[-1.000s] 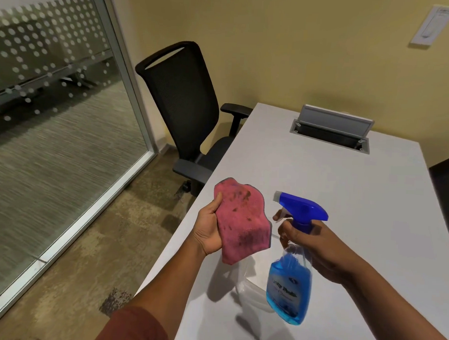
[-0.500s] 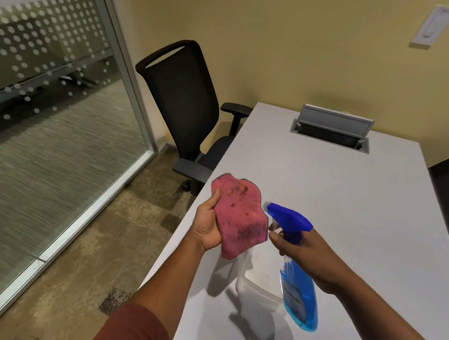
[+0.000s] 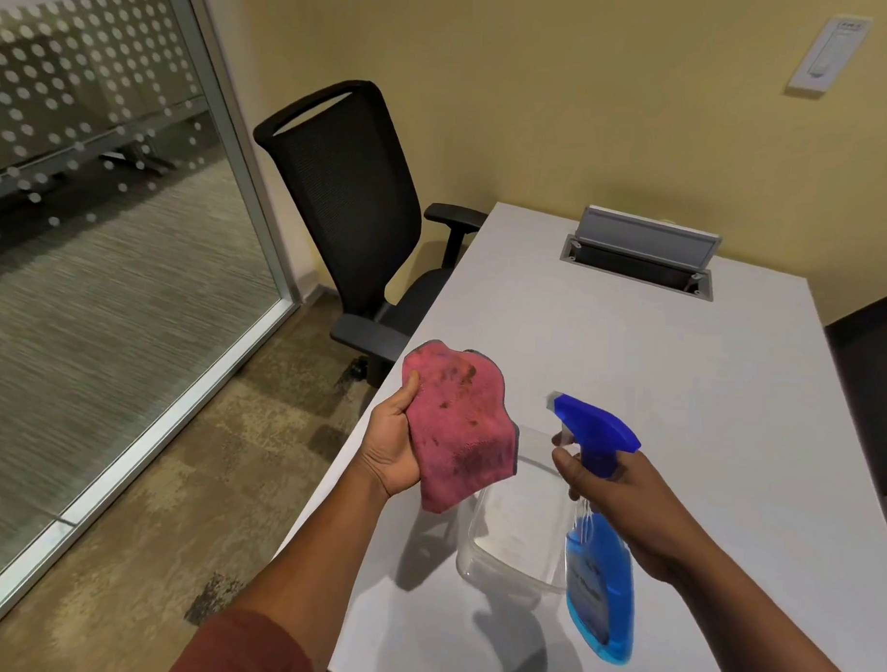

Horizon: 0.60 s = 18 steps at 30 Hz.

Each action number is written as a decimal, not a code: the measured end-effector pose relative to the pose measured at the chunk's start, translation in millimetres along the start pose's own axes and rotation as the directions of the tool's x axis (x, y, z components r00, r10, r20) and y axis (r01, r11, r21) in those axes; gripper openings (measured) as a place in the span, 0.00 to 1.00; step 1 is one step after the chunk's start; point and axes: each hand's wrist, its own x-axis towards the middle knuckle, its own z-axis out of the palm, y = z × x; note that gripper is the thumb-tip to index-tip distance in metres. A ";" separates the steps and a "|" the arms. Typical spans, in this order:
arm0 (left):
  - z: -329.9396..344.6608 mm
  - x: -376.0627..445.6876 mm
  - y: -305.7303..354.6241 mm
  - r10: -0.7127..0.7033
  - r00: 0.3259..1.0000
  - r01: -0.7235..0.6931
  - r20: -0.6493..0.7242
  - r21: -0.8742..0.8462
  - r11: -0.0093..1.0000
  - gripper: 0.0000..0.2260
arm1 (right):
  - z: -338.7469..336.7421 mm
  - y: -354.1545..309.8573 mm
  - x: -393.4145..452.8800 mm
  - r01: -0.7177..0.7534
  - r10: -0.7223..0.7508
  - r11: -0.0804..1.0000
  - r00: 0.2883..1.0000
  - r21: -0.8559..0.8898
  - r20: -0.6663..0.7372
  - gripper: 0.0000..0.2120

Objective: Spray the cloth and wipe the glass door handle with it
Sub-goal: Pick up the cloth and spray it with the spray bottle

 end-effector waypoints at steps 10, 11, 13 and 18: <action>1.8 -2.1 -3.0 -0.023 1.000 0.023 -0.003 0.031 0.999 0.23 | -6.2 -12.0 9.6 0.022 -0.022 0.999 1.000 -0.028 0.003 0.10; 2.2 -2.6 -3.0 -0.023 1.000 0.024 -0.007 0.040 0.999 0.23 | -5.9 -12.6 9.1 0.021 -0.021 1.000 1.000 -0.023 0.008 0.09; 2.9 -3.4 -3.1 -0.019 1.000 0.020 -0.015 0.046 0.999 0.23 | -4.1 -13.9 7.3 0.021 -0.021 1.000 1.000 -0.011 0.019 0.07; 5.5 -6.7 -4.3 -0.004 1.000 0.005 -0.021 0.061 0.998 0.22 | 4.1 -16.3 1.6 0.038 -0.038 0.999 0.999 -0.013 0.037 0.09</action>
